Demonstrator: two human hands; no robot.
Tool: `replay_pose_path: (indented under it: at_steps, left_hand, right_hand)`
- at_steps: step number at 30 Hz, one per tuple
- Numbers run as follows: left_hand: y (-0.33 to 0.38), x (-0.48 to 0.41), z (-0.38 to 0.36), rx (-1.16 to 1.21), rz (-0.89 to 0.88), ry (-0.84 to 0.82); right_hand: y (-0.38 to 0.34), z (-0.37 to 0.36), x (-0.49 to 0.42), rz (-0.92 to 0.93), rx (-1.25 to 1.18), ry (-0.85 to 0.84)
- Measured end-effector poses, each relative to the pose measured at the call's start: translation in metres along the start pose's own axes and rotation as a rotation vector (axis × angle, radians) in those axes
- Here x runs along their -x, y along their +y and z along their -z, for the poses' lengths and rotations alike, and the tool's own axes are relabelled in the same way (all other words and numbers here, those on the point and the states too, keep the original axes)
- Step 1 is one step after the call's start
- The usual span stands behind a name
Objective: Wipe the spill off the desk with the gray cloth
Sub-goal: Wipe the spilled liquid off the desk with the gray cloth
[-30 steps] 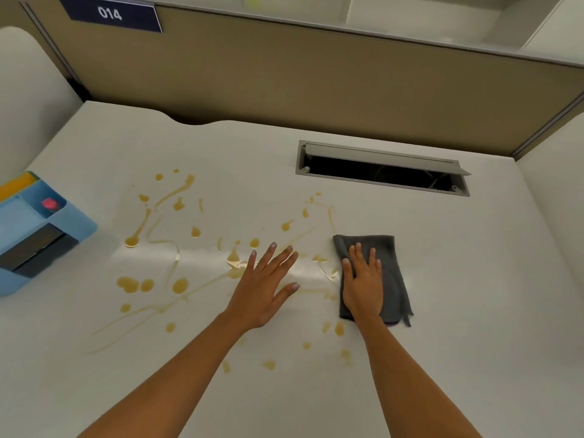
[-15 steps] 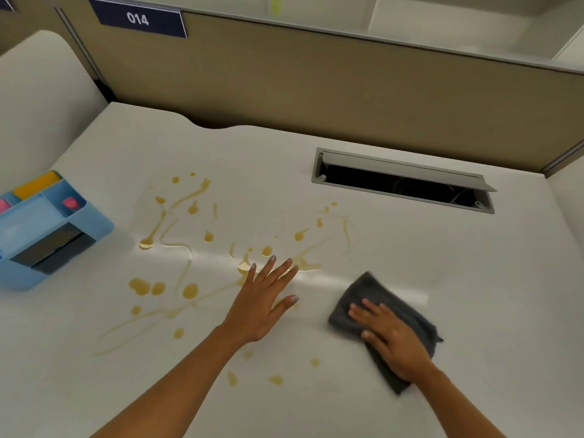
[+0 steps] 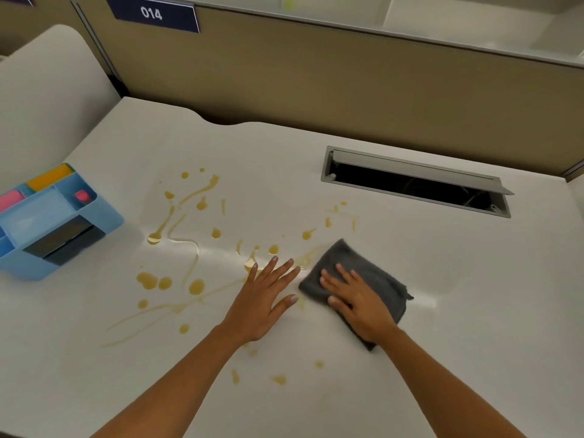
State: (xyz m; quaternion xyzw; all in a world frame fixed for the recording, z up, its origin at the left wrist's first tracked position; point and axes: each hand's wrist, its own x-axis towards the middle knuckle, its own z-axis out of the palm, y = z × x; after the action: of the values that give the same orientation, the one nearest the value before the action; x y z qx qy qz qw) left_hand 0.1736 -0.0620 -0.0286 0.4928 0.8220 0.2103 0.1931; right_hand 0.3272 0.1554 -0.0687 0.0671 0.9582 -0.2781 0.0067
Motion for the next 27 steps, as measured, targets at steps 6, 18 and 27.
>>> replay_pose_path:
  at_steps: [6,18,27]
  left_hand:
    - [-0.011,-0.002,0.001,-0.006,0.033,-0.001]
    - [-0.012,0.004,0.004,0.068,0.072,0.108]
    - [-0.015,0.002,0.010,0.116,0.091,0.148]
  right_hand:
    - [0.037,0.025,0.061,0.176,0.044,-0.117]
    - [0.101,0.067,-0.091,-0.424,0.103,0.214]
    - [0.004,0.004,-0.132,-0.041,0.125,-0.005]
